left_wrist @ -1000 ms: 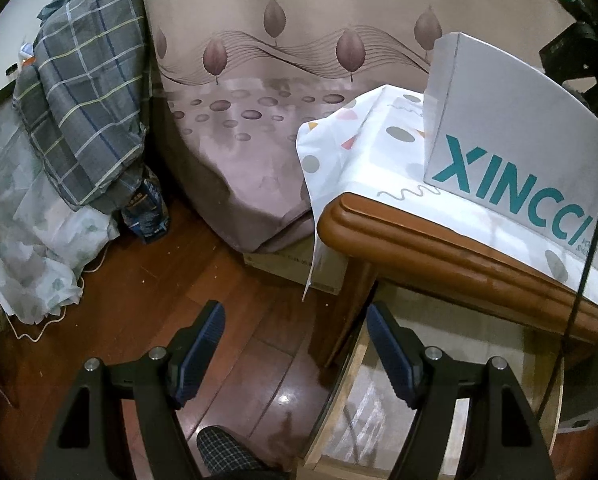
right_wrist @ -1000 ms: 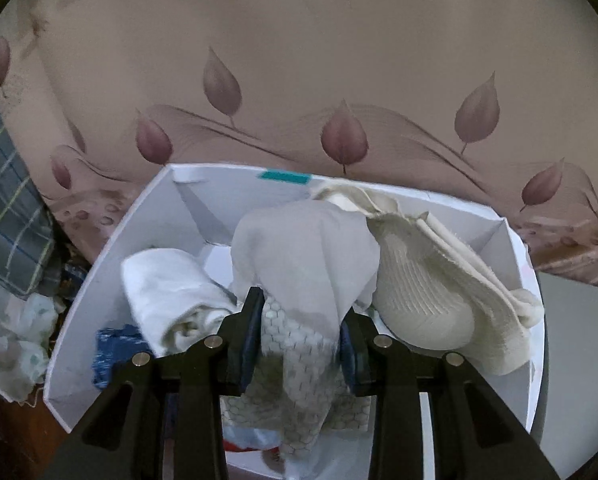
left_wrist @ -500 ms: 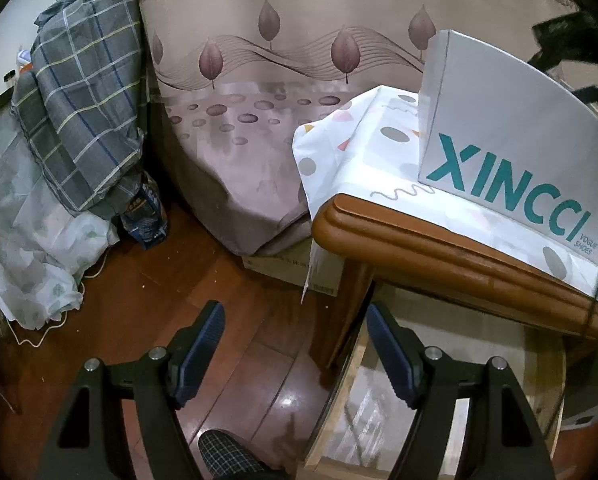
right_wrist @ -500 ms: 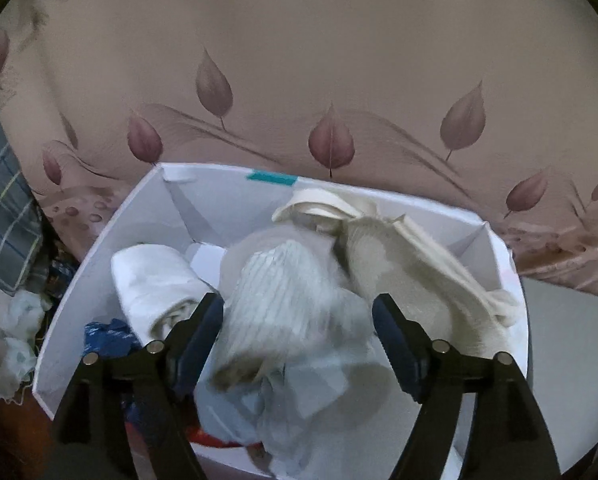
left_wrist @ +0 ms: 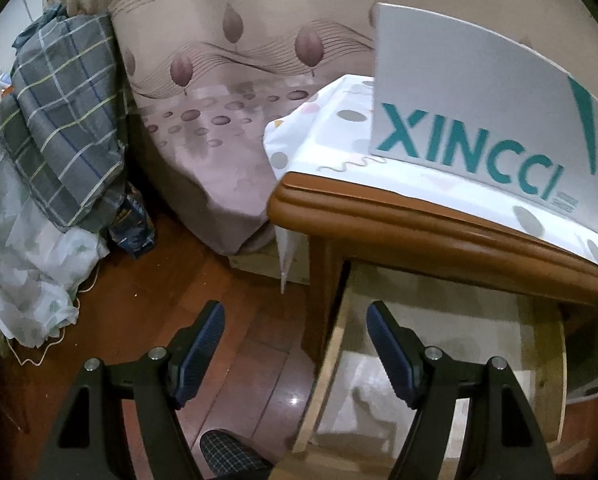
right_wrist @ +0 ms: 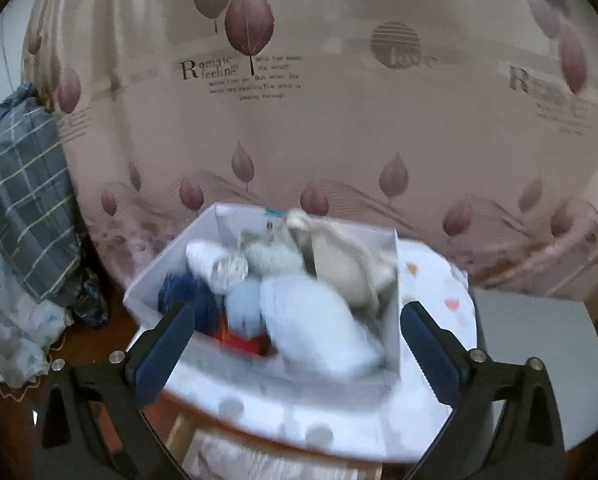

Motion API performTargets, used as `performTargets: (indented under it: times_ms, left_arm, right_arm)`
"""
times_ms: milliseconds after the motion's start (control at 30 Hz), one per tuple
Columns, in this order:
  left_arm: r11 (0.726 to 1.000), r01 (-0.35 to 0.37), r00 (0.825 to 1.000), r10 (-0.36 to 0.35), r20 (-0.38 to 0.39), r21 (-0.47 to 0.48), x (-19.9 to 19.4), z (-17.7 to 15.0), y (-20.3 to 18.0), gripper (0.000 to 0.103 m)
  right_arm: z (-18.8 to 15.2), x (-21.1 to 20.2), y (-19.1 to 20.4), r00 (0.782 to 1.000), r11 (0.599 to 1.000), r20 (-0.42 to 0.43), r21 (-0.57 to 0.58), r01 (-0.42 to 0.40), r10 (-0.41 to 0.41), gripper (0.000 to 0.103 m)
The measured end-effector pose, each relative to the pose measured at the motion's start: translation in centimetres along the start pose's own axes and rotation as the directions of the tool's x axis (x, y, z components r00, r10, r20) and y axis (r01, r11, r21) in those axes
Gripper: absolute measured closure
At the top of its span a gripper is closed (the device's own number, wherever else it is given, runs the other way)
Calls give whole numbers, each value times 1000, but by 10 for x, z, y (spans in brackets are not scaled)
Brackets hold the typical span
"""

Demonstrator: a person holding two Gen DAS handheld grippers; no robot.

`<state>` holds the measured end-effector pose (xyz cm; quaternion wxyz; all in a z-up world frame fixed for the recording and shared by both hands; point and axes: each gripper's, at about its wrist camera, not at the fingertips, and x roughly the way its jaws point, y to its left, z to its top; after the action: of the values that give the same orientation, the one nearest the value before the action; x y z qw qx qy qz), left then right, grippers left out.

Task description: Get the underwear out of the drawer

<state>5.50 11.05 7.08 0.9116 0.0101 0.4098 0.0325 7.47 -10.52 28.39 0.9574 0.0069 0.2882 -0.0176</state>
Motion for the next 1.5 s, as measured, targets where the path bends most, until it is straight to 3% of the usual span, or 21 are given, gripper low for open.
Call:
performTargets:
  times_ms: [167, 300, 500, 833, 1200, 1500]
  left_arm:
    - [1000, 5, 1000, -5, 7, 22, -7, -8, -11, 28]
    - [1000, 29, 999, -29, -20, 0, -11, -19, -12, 28]
    - [999, 8, 1000, -7, -28, 42, -10, -27, -23, 28]
    - [993, 20, 999, -16, -34, 114, -6, -35, -45, 28]
    - [991, 23, 998, -16, -55, 132, 0, -38, -51, 28]
    - [989, 39, 997, -29, -69, 145, 4, -41, -57, 28]
  right_arm:
    - [-89, -14, -17, 998, 998, -27, 30, 59, -58, 1]
    - [-163, 8, -24, 991, 995, -113, 62, 79, -71, 1]
    - [-215, 32, -20, 981, 996, -182, 48, 72, -63, 1]
    - [-241, 47, -14, 977, 998, -206, 34, 60, -51, 1]
    - [-252, 62, -7, 959, 999, -281, 15, 32, -27, 1]
    - [-254, 63, -2, 957, 999, -288, -22, 36, -40, 1]
